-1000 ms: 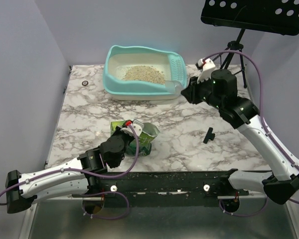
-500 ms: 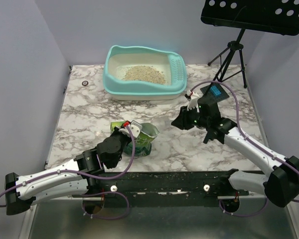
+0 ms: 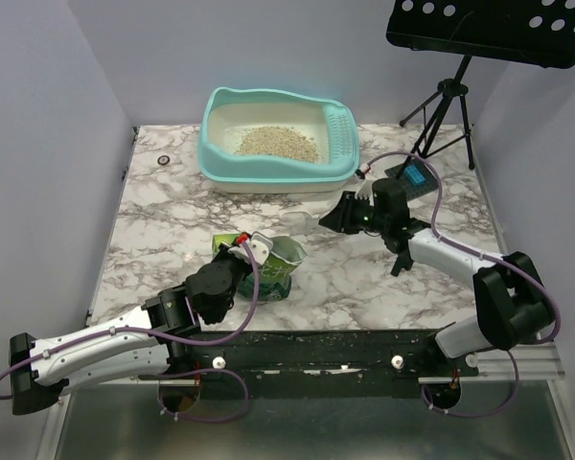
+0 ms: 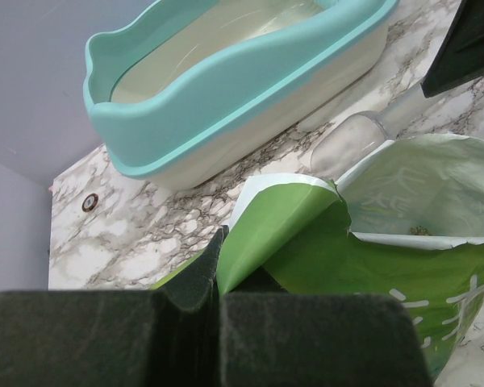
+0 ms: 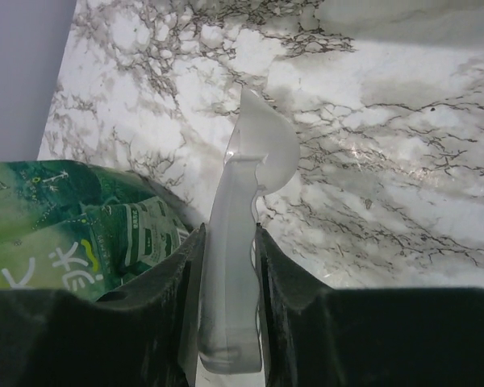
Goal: Fill the litter box with clean litter
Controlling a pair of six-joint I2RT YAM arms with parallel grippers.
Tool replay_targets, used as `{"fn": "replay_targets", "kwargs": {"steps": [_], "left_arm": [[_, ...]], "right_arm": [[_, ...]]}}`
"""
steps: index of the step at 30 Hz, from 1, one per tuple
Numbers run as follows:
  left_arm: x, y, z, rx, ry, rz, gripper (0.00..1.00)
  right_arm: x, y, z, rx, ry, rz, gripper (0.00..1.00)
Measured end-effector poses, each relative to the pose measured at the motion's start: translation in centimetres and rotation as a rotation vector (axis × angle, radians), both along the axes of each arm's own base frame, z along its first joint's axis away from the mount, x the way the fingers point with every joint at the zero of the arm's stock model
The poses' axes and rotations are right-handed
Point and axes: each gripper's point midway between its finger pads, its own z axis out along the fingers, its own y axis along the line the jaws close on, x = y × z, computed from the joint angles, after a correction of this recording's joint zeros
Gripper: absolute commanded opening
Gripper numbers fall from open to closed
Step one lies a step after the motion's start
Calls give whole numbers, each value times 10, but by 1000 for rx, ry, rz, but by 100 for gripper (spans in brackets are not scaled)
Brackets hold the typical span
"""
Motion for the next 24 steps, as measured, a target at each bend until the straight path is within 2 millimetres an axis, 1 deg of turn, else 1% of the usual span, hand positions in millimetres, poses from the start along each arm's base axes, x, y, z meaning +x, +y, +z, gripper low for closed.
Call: {"fn": "replay_targets", "kwargs": {"steps": [3,6,11,15,18,22,24], "left_arm": [[0,0,0,0,0,-1,0],[0,0,0,0,0,-1,0],[0,0,0,0,0,-2,0],[0,0,0,0,0,-2,0],[0,0,0,0,0,-1,0],[-1,1,2,-7,-3,-1,0],[-1,2,3,-19,-4,-1,0]], "right_arm": [[3,0,0,16,5,-7,56],[4,0,2,12,-4,-1,63],[7,-2,5,-26,-19,7,65],[6,-10,10,-77,-39,-1,65],[1,-15,26,-97,-77,16,64],[-11,-15,64,-109,-167,88,66],[-24,-11,81,-126,-222,162,67]]}}
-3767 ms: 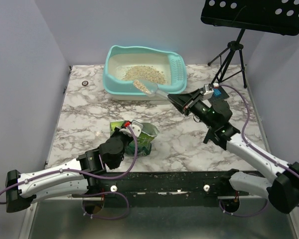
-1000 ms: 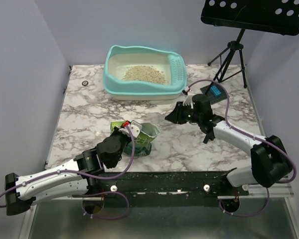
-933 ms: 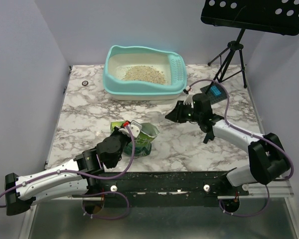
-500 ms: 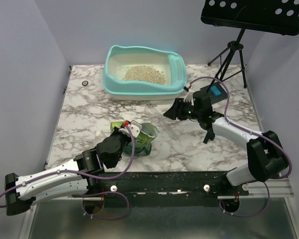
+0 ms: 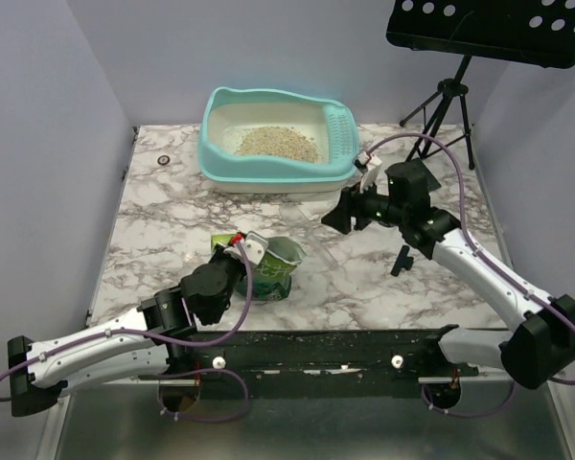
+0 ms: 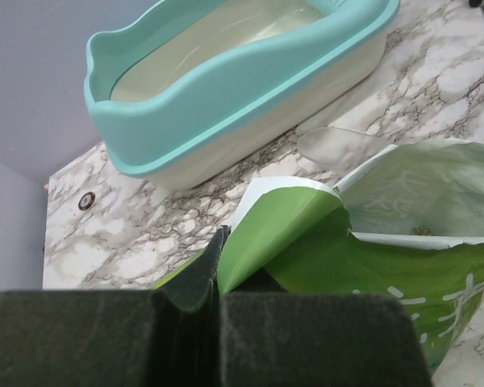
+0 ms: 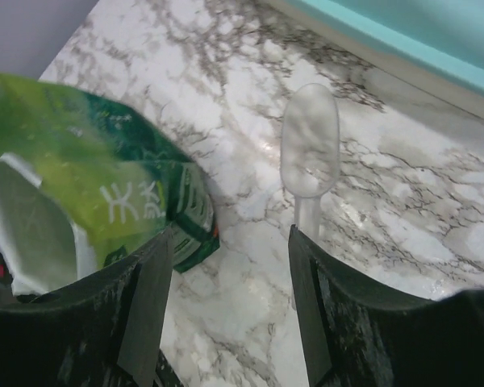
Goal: Fill the litter box with clean litter
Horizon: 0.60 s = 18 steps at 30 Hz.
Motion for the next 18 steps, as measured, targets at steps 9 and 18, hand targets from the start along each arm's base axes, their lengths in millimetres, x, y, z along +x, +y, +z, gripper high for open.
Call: {"fn": "replay_targets", "kwargs": {"steps": [9,18], "left_arm": [[-1,23,12,-184,28,38,0],[-4,32,16,-322,63,31,0]], "right_arm": [[-52,3,15,-83,-218,296,72],[-98,50,18,23,-394,565,73]]}}
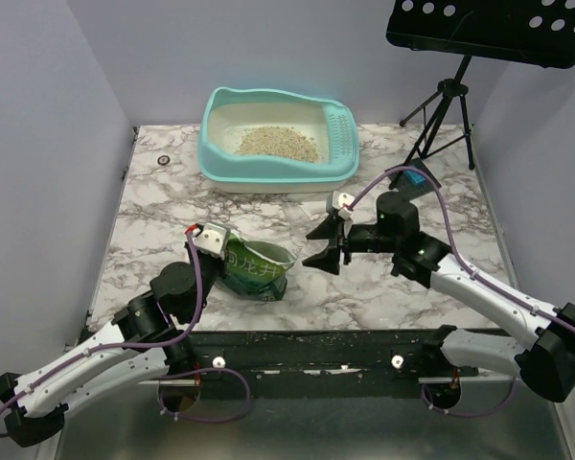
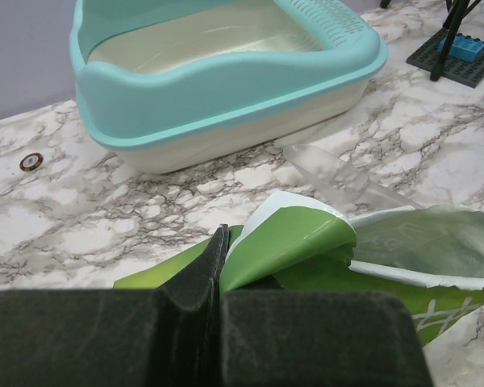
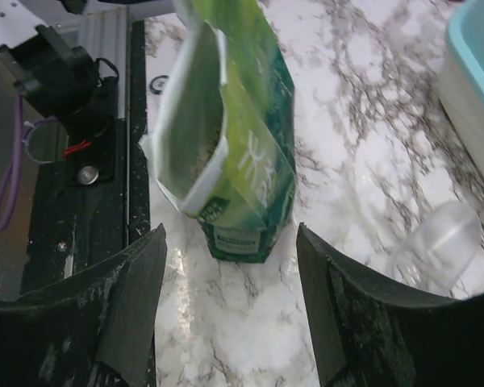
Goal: Fill the litter box with clean litter
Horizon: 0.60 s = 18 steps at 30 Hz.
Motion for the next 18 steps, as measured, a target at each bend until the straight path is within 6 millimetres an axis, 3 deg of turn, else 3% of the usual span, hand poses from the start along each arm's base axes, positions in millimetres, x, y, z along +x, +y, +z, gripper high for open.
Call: {"fn": "replay_targets", "kwargs": {"steps": [6,18], "left_arm": [[-1,-2,-3,-4,15,-12,0],[-2,-2,-4,-4,17,-13,0]], "right_arm": [[-13,32,0,56,-61,92,73],[-27,66,-8,148,-37,154,73]]}}
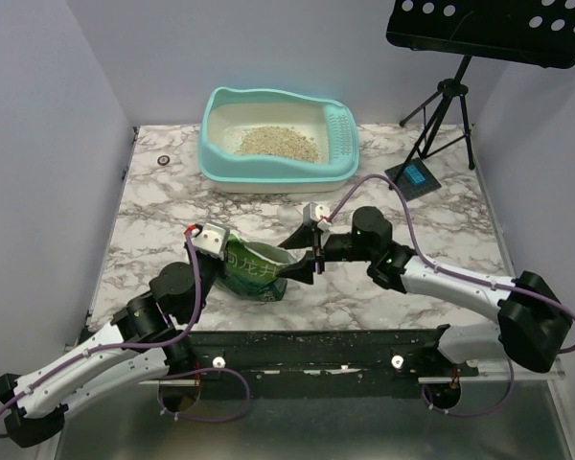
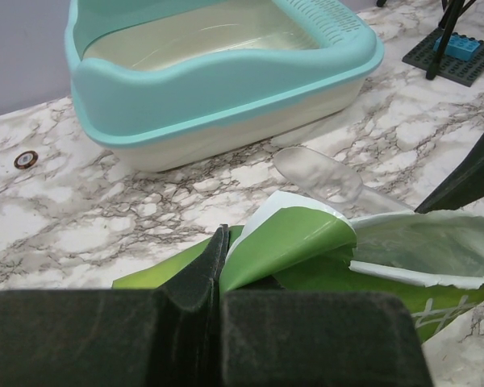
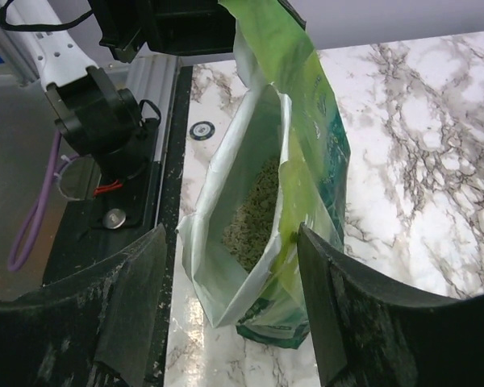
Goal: Fill the litter box with clean litter
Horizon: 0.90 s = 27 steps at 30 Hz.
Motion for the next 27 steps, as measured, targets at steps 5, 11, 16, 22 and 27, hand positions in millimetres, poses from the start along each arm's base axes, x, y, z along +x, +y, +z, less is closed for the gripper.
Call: {"fn": "replay_targets", "kwargs": {"steps": [5,11,16,22,27], "left_arm": [[-1,1,1,-3,-1,-1,0],[-1,1,0,-4,0,-1,0],[-1,1,0,-5,0,-1,0],[-3,-4,1,-21,4,-28,0],[-5,-22,8,-19,30,-103,0]], "right_arm": [[-1,11,-5,43,36,-4,73],[6,16,-14,122,89,-58,57],[13,19,-20,184,135,-96,10],[18,10,-16,258,137,-161,0],[24,-16,-1,264,125,-178,0]]}}
